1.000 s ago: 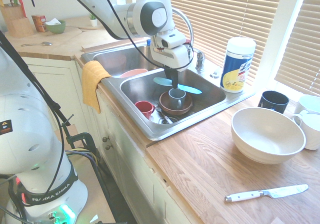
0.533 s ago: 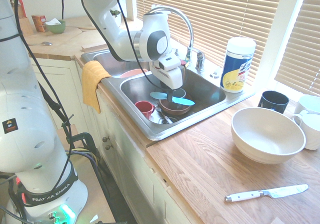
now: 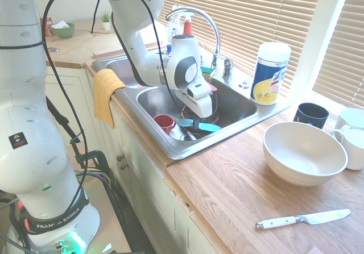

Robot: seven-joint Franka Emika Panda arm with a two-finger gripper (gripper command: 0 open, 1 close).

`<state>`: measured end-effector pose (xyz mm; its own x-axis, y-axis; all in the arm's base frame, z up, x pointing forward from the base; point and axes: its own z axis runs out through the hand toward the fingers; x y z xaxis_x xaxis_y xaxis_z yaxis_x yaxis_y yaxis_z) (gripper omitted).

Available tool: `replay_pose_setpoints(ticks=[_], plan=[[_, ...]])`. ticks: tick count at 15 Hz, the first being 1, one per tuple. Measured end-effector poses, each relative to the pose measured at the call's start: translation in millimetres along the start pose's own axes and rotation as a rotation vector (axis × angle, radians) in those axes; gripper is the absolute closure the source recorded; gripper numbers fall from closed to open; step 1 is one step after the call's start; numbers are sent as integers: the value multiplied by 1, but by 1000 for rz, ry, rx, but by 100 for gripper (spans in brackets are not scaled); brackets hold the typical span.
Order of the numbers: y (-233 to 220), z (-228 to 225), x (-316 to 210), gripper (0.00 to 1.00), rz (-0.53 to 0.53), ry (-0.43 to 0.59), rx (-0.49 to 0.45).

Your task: Put the knife into the sink

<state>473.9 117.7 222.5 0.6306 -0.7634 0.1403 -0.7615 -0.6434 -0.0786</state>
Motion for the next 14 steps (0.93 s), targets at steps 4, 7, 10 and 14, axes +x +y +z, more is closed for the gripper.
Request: replay_pose_setpoints(ticks=[4, 7, 10, 14], plan=[[5, 20, 8, 100, 0, -8, -5], [12, 38, 10, 0, 6, -19, -16], [18, 50, 12, 0, 5, -36, -28], [18, 57, 7, 0, 3, -49, -37]])
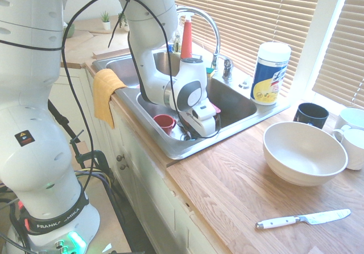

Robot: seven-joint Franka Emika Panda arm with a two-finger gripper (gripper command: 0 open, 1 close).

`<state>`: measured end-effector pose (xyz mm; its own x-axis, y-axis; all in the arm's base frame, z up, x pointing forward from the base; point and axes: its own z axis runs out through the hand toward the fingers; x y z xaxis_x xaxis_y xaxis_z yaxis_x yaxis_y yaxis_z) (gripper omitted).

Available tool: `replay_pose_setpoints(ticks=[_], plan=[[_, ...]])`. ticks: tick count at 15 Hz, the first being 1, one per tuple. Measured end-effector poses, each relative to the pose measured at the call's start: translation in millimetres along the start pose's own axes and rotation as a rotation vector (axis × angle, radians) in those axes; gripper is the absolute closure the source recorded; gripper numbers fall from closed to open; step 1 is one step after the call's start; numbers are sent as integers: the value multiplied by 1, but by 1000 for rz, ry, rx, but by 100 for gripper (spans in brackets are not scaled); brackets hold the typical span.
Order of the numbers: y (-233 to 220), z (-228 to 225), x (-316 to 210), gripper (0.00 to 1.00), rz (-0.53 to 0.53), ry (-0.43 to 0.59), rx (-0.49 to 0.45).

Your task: Put the knife into the sink

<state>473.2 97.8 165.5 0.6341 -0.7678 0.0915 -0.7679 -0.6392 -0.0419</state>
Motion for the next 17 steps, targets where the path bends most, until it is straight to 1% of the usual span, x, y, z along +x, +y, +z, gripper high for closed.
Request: replay_pose_setpoints(ticks=[8, 11, 13, 14, 17], plan=[[3, 15, 8, 0, 15, -15, 2], [2, 11, 10, 0, 15, -4, 15], [-4, -8, 13, 0, 4, 17, 35], [-7, -26, 15, 0, -8, 30, 38], [-8, -97, 20, 0, -21, 41, 10]])
